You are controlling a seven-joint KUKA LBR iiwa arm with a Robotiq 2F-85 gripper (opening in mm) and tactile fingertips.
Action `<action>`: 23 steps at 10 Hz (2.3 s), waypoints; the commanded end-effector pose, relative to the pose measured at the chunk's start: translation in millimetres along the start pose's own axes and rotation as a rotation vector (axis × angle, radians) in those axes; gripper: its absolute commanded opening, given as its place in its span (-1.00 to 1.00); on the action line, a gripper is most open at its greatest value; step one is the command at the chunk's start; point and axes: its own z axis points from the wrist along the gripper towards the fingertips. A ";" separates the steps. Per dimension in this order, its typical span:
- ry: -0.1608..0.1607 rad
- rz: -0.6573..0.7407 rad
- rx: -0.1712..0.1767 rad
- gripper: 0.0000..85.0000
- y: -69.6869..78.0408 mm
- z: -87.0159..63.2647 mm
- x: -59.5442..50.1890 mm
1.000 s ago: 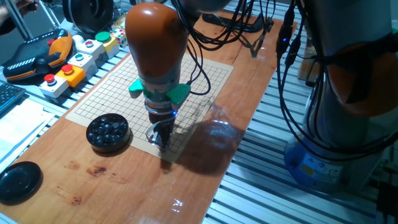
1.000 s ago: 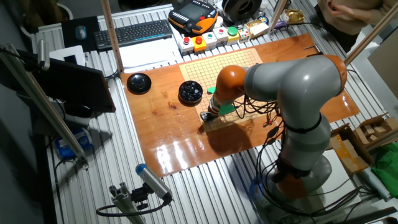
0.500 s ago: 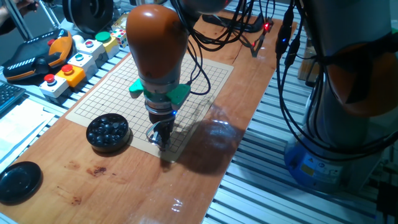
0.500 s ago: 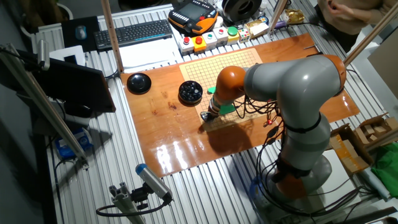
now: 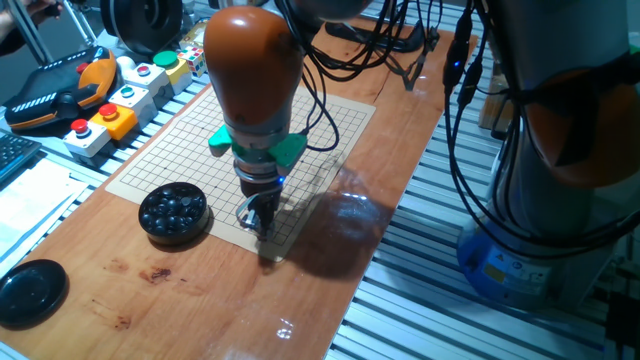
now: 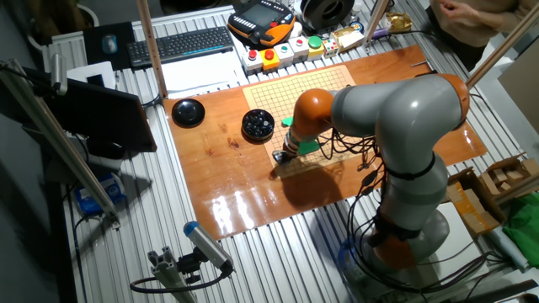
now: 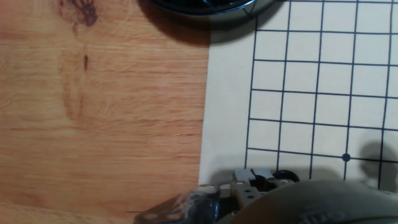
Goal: Play the first move as black on the 3-4 point in the upper right corner of the Go board
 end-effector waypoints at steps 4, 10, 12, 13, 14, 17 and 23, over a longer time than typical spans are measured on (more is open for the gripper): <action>-0.002 -0.004 0.003 -0.98 -2.9 -0.5 -0.5; -0.004 -0.017 0.008 -0.98 -10.9 0.1 -2.1; -0.004 -0.020 0.011 -0.98 -13.8 -1.1 -2.7; -0.004 -0.021 0.013 -0.98 -15.3 -1.1 -2.6; -0.003 -0.023 0.014 -0.98 -16.3 -1.3 -2.6; -0.002 -0.020 0.010 -0.98 -17.2 -1.7 -2.6; 0.006 0.018 0.021 -0.98 -18.6 -51.4 1.1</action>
